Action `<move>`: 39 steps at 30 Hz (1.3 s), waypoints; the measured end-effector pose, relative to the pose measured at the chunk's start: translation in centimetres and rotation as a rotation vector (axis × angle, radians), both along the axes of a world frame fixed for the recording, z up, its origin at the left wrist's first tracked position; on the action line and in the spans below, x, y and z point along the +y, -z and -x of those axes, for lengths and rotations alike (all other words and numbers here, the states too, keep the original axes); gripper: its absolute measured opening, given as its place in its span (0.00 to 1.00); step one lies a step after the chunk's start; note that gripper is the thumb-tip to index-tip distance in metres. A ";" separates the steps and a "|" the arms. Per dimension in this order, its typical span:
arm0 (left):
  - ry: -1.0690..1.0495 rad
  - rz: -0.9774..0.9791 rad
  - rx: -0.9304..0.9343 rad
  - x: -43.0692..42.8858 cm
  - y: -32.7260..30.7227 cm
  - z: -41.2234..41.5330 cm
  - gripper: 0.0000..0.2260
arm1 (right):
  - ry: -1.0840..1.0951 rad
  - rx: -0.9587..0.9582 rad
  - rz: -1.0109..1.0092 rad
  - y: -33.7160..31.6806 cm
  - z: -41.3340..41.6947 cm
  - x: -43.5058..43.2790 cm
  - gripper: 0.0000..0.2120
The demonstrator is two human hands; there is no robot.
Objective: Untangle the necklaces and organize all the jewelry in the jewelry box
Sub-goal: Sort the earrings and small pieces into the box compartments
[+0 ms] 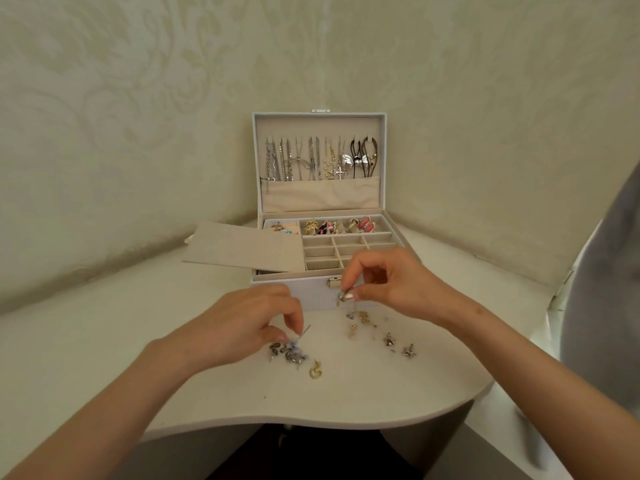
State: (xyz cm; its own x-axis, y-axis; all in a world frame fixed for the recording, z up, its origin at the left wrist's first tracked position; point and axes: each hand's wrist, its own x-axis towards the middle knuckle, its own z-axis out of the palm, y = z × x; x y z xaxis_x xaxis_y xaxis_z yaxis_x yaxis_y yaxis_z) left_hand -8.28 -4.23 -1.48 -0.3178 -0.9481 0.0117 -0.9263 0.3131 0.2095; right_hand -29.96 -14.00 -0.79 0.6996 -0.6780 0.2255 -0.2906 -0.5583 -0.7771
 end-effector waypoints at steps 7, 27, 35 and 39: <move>0.015 0.002 -0.018 -0.5 1.2 0.4 0.04 | 0.132 -0.192 -0.083 -1.0 0.0 -0.6 0.10; -0.084 0.175 0.817 -6.0 -3.7 3.1 0.07 | 0.295 -0.370 -0.248 -2.4 -1.0 -5.7 0.10; -0.156 0.255 0.853 -9.8 -3.7 4.2 0.06 | 0.389 0.055 0.122 -1.4 -1.2 -6.4 0.13; -0.190 0.254 0.931 -10.5 -3.2 4.7 0.06 | 0.435 0.105 0.204 -1.6 -1.0 -6.6 0.11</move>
